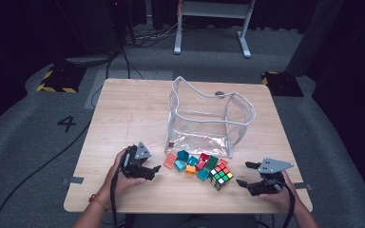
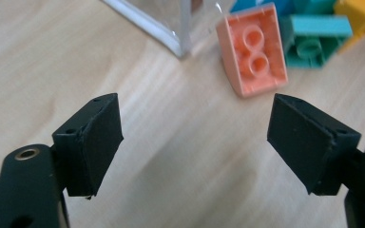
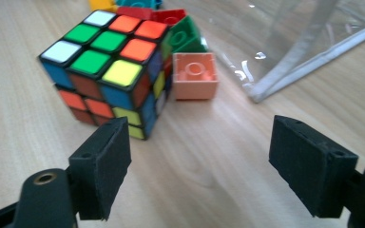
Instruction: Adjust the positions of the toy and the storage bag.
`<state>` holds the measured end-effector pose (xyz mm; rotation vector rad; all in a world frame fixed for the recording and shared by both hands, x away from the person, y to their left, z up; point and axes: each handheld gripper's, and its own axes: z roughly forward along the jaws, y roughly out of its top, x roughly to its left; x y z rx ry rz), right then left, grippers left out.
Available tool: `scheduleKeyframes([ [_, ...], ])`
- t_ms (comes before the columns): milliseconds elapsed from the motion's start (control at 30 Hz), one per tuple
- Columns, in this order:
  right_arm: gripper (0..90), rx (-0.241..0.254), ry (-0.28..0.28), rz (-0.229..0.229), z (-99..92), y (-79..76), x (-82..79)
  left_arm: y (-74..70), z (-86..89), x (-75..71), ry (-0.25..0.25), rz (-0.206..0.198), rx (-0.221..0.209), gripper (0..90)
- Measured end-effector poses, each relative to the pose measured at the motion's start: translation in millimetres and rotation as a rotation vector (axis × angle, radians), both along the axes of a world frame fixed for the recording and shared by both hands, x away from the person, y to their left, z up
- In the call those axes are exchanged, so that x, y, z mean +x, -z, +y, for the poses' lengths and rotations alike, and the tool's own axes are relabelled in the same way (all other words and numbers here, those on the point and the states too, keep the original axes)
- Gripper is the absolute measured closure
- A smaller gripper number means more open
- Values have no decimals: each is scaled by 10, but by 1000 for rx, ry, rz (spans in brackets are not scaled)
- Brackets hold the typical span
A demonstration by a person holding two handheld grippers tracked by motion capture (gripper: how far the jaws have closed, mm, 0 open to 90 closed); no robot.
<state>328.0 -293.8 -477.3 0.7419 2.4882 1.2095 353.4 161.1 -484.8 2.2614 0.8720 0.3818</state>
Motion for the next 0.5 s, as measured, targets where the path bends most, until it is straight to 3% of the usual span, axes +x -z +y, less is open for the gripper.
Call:
scheduleKeyframes([
  [100,203,6,-21,2,93,29,-74,64,47,-69,-18,21,8,175],
  [200,204,14,-65,1,199,58,-116,121,109,-135,-47,39,-33,169],
  [300,202,38,-87,26,315,94,-142,161,158,-177,-65,45,-23,165],
  [400,181,49,-80,21,406,94,-181,174,187,-214,-85,46,-50,164],
  [500,166,43,-59,-5,505,107,-212,176,181,-229,-98,34,-36,161],
])
